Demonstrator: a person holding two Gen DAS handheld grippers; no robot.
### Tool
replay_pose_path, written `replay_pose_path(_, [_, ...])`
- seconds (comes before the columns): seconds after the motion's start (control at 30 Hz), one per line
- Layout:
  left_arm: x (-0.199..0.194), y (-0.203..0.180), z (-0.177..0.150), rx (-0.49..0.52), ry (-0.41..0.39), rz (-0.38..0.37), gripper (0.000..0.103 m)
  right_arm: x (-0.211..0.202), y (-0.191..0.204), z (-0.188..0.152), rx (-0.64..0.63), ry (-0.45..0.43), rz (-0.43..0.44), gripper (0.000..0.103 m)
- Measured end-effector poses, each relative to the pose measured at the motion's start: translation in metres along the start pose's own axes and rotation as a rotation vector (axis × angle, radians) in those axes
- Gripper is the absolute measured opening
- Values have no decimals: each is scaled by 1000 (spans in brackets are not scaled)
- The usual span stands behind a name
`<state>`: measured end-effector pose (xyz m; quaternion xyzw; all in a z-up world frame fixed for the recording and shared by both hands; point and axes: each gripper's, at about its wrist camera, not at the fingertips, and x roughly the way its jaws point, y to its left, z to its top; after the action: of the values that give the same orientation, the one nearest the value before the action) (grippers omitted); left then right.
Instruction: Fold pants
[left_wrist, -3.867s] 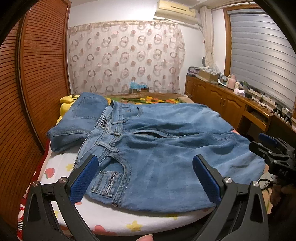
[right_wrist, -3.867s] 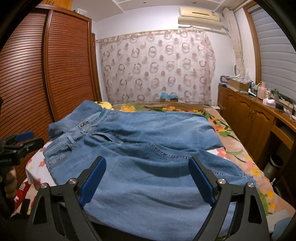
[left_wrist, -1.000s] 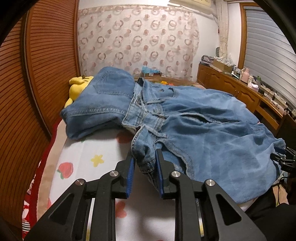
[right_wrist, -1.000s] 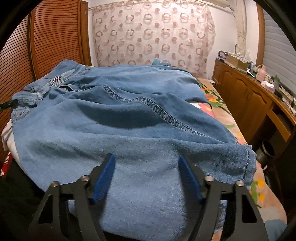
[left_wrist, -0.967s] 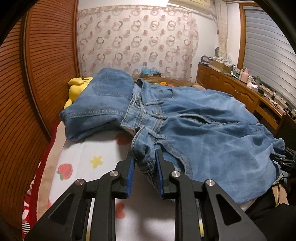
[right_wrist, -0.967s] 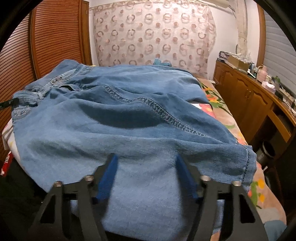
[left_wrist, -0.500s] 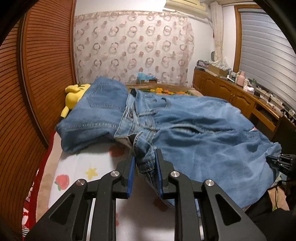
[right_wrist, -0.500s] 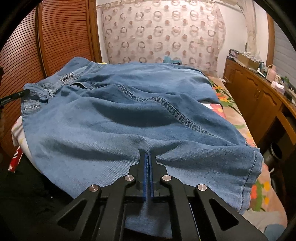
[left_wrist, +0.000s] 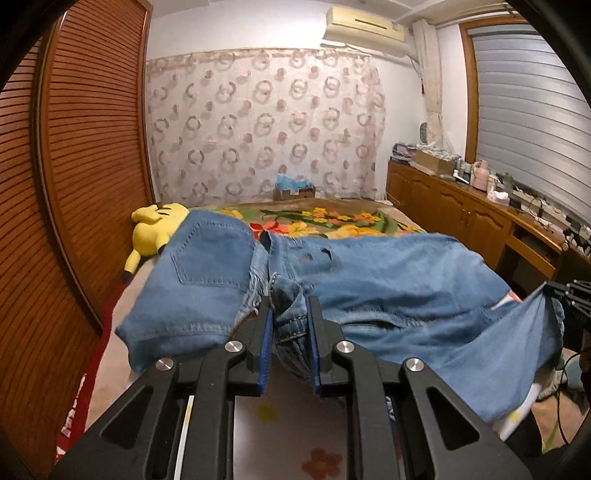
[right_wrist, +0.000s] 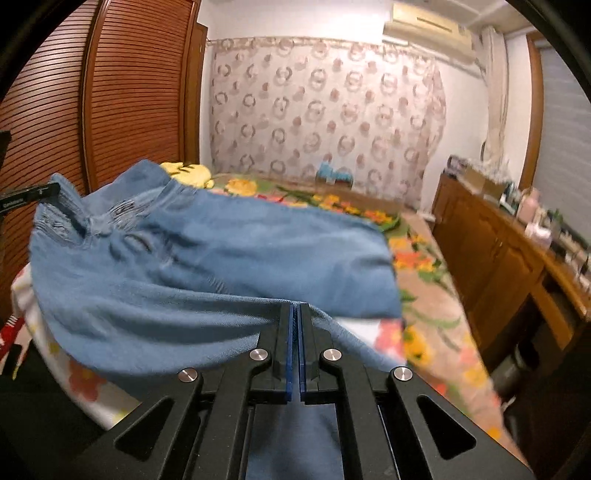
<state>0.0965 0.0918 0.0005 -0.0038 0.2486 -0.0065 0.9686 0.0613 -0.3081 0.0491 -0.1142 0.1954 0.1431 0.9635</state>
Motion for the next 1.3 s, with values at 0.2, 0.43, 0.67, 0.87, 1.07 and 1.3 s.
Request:
replay_pose_path(0.2, [23, 4, 7, -3, 23, 25, 18, 41, 1, 13, -3, 22, 3, 2])
replay_pose_path(0.43, [30, -6, -5, 15, 56, 12, 18, 59, -3, -17, 52, 117, 71, 11])
replay_pose_path(0.67, [29, -12, -11, 20, 62, -6, 18, 6, -19, -47, 86, 118, 56, 35])
replay_pose_path(0.87, [28, -14, -13, 18, 62, -11, 18, -32, -2, -54, 89, 149, 37, 35])
replay_pose_path(1.07, [28, -19, -15, 21, 64, -11, 18, -31, 8, -55, 87, 199, 47, 35])
replay_pose_path(1.3, [28, -20, -17, 16, 65, -11, 18, -19, 11, -57, 12, 206, 14, 35])
